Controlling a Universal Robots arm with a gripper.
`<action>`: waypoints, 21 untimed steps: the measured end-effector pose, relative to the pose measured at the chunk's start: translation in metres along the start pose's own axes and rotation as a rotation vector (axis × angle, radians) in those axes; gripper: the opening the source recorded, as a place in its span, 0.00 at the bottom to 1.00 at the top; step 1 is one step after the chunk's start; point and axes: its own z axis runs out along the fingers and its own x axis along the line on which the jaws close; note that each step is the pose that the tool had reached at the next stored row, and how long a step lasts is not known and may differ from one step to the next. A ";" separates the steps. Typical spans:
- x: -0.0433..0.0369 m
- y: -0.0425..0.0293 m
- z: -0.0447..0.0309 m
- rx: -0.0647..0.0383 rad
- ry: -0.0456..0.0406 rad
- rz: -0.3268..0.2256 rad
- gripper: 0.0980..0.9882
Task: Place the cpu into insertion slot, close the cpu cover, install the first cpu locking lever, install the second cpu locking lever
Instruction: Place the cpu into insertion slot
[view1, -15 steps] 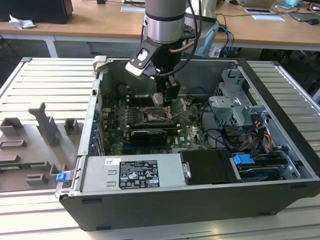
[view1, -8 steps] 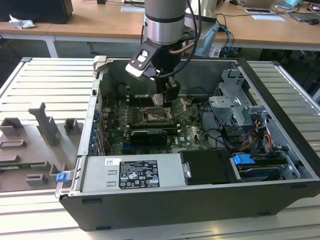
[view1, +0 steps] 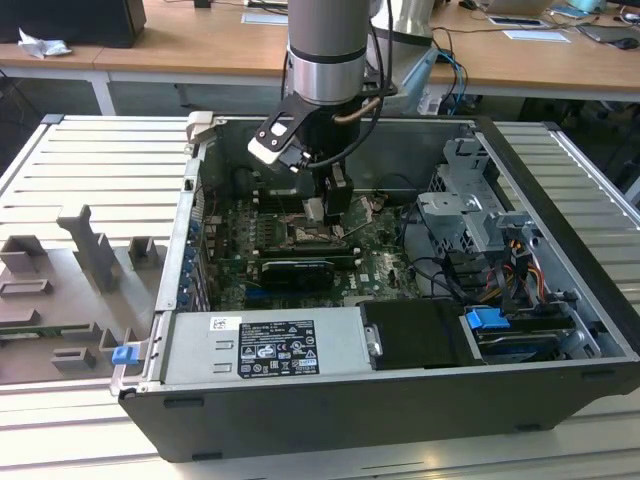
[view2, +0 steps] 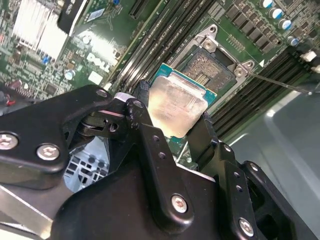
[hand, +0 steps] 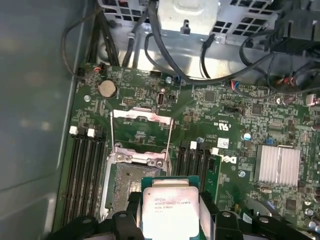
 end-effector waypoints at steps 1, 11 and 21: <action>0.0004 -0.0001 0.0021 0.001 0.0004 0.000 0.50; 0.0047 -0.0003 0.0147 0.010 0.0021 -0.006 0.50; 0.0049 -0.0005 0.0177 0.010 -0.0023 0.052 0.50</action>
